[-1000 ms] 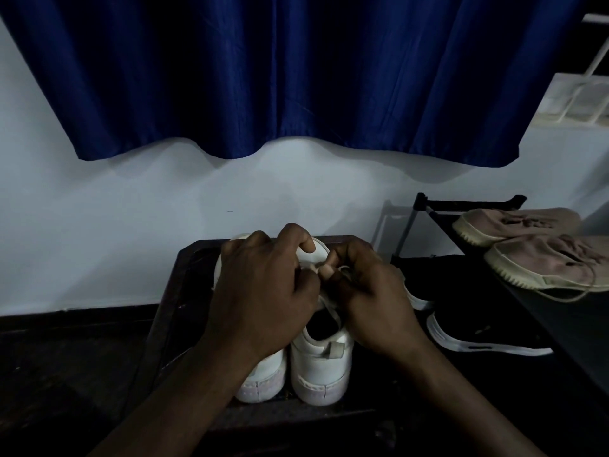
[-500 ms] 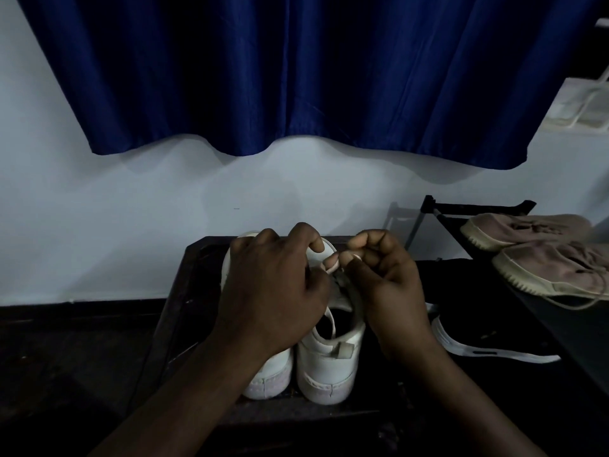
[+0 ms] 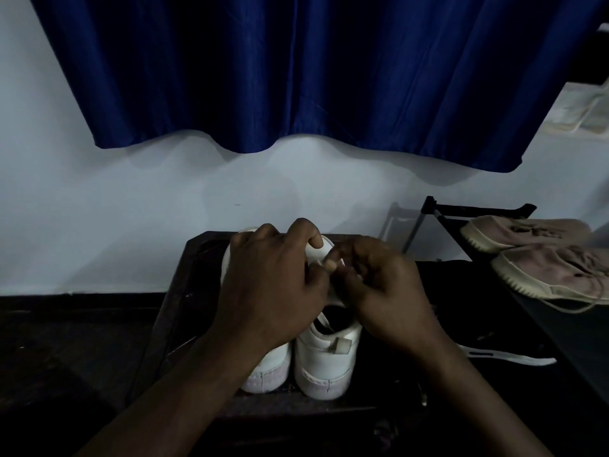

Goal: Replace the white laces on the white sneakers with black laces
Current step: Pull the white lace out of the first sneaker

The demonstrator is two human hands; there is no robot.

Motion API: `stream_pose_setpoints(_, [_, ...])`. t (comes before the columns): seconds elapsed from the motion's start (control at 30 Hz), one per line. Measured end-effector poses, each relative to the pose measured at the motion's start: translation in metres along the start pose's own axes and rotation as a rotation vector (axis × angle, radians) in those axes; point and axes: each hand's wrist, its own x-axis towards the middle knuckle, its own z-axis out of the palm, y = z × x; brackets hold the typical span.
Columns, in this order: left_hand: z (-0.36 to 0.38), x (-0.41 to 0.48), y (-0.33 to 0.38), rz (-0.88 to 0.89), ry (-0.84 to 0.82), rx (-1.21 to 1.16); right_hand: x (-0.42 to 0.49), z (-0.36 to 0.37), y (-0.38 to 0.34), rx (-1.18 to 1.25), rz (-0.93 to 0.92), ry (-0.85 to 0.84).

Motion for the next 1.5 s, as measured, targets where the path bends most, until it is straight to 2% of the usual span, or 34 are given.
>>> stream_pose_setpoints(0.07, [0.000,-0.001,0.000,-0.006,0.003,0.000,0.000,-0.007,-0.002,-0.150,-0.122,-0.060])
stream_pose_setpoints(0.17, [0.000,-0.001,0.000,-0.005,0.001,-0.005,-0.001,-0.007,0.000,-0.075,-0.097,-0.069])
stream_pose_setpoints(0.23, [0.000,0.000,0.000,-0.008,-0.002,-0.004,-0.001,-0.002,0.000,0.174,0.055,0.024])
stream_pose_setpoints(0.37, [0.000,-0.001,0.000,-0.007,-0.019,0.004,0.003,0.001,-0.014,0.930,0.378,0.232])
stream_pose_setpoints(0.47, [0.001,-0.001,-0.001,-0.003,-0.032,0.006,0.006,-0.008,-0.017,1.326,0.410,0.293])
stream_pose_setpoints(0.57, [0.001,-0.001,-0.001,0.006,-0.036,0.014,0.005,-0.006,-0.017,1.502,0.434,0.244])
stream_pose_setpoints(0.63, [0.001,-0.001,-0.001,0.007,-0.031,0.011,0.005,-0.004,-0.019,1.428,0.413,0.204])
stream_pose_setpoints(0.77, [0.001,-0.001,0.000,0.000,-0.025,0.010,0.002,0.001,-0.025,0.760,0.227,0.224])
stream_pose_setpoints(0.83, [0.000,-0.001,0.000,-0.001,-0.020,0.015,0.000,0.005,-0.027,0.634,0.194,0.242])
stream_pose_setpoints(1.03, [0.000,0.000,0.000,-0.003,-0.027,-0.002,0.009,-0.014,-0.015,0.736,0.347,0.564])
stream_pose_setpoints(1.1, [0.000,0.000,-0.001,0.015,-0.029,0.009,0.010,-0.017,-0.007,0.741,0.351,0.513])
stream_pose_setpoints(1.2, [0.004,0.001,-0.003,0.061,-0.044,0.019,0.006,-0.007,-0.010,0.890,0.354,0.326])
stream_pose_setpoints(1.3, [0.008,0.000,-0.005,0.083,-0.110,0.048,0.005,0.003,-0.014,0.953,0.295,0.220])
stream_pose_setpoints(1.5, [0.010,0.002,-0.005,0.075,-0.194,0.104,0.003,0.003,-0.008,0.674,0.305,0.280])
